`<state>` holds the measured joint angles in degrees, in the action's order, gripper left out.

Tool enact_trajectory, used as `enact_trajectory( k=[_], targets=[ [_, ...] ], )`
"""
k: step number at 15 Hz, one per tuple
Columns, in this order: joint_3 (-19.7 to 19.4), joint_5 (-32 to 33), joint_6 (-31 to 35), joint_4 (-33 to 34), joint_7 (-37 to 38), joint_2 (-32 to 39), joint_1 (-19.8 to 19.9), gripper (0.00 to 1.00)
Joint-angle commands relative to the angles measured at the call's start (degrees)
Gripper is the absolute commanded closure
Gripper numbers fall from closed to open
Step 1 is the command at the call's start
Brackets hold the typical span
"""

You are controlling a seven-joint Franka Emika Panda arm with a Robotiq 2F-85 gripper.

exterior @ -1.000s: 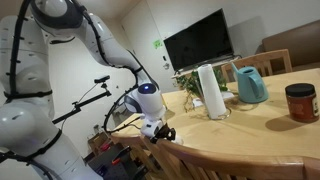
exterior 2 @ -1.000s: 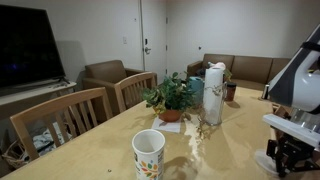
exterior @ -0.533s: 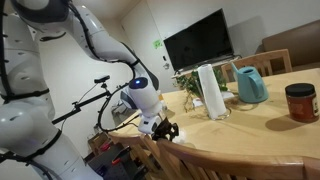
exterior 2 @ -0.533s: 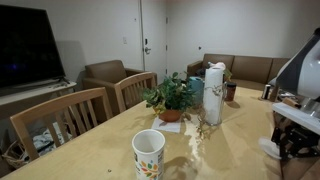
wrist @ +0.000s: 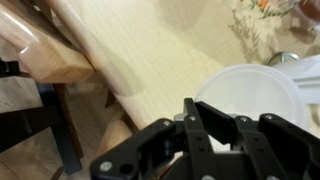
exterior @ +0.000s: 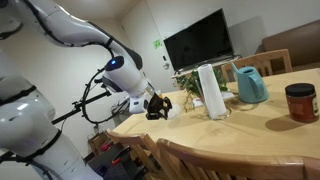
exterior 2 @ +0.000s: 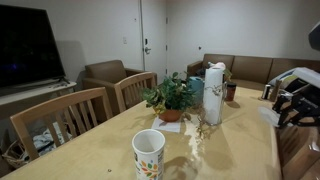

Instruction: Put the white lid on the table on top of the white cup

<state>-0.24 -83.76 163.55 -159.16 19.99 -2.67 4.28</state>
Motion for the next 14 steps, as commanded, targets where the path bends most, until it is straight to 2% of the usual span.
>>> enact_trajectory(
  k=[1, 4, 8, 9, 10, 14],
  targets=[
    [2.24, -1.24, -3.95, 0.19, -4.52, -5.37, -2.46, 0.98],
    [4.04, -2.25, -7.3, -0.24, -9.17, -8.39, -4.94, 0.98],
    [4.39, -3.96, -12.35, -0.8, -19.12, -10.98, -7.31, 0.98],
    [4.64, -1.71, -9.79, 0.5, -14.16, -8.03, -6.66, 0.98],
    [4.69, -1.83, -10.08, 0.46, -14.8, -8.25, -6.8, 0.93],
    [4.64, -1.76, -10.04, 0.44, -14.78, -7.83, -6.74, 0.93]
  ],
)
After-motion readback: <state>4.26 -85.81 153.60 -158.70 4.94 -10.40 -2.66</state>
